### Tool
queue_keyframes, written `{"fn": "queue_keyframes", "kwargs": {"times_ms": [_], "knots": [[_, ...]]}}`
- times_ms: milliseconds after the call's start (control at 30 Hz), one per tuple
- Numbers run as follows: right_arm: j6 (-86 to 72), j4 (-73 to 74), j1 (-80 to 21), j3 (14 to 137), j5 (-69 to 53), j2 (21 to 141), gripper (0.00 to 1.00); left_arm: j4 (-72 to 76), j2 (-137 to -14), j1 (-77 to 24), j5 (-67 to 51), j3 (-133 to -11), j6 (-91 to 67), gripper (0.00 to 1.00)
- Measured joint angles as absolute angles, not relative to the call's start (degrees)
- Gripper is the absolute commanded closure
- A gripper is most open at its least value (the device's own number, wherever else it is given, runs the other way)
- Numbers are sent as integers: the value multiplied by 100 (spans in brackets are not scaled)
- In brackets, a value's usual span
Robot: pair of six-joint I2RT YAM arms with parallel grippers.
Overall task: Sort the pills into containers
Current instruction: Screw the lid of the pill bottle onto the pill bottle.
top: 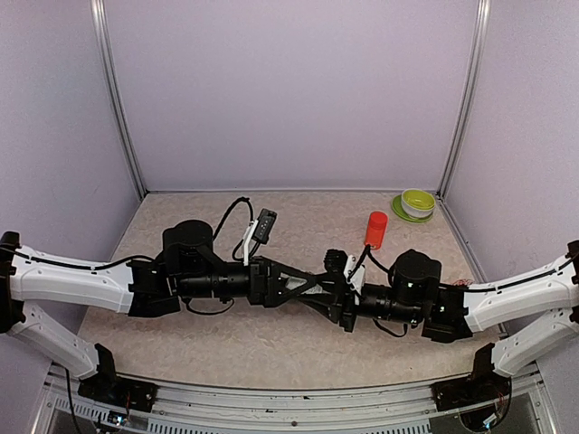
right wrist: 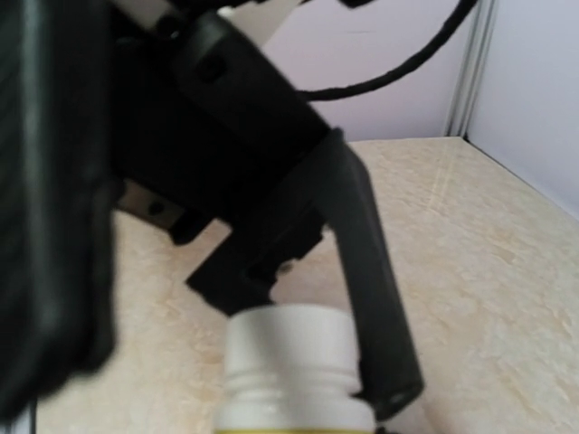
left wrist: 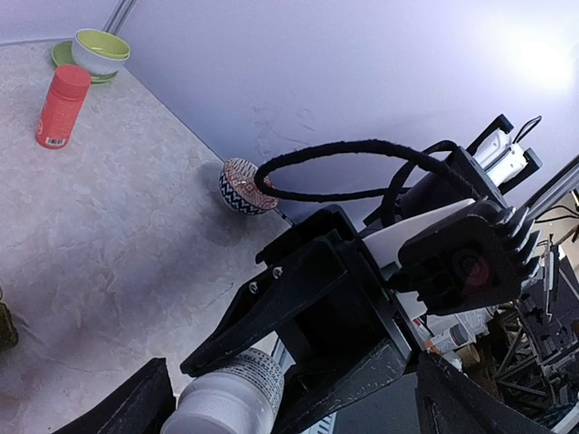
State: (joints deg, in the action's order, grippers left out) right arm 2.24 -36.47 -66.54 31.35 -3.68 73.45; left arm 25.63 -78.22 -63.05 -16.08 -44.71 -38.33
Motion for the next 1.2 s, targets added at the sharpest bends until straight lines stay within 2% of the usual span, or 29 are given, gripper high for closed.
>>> {"fn": "queue_keyframes", "kwargs": {"times_ms": [300,533,933,1200], "knots": [[563,-3273,-6659,2987,-395,6707,87,1933,-7669,-6125,-1767,-4733,-3970,13],[913,-2912,-6659,2974,-228,6521,87,1385,-7778,-6051,-2178,-5094,-4069,26],[1087,-2641,-6659,2974,-54,6361,87,965,-8016,-6047,-2508,-5297,-4066,28],[1118,-2639,-6659,2974,-64,6364,88,939,-8031,-6034,-2515,-5297,-4064,38]]}}
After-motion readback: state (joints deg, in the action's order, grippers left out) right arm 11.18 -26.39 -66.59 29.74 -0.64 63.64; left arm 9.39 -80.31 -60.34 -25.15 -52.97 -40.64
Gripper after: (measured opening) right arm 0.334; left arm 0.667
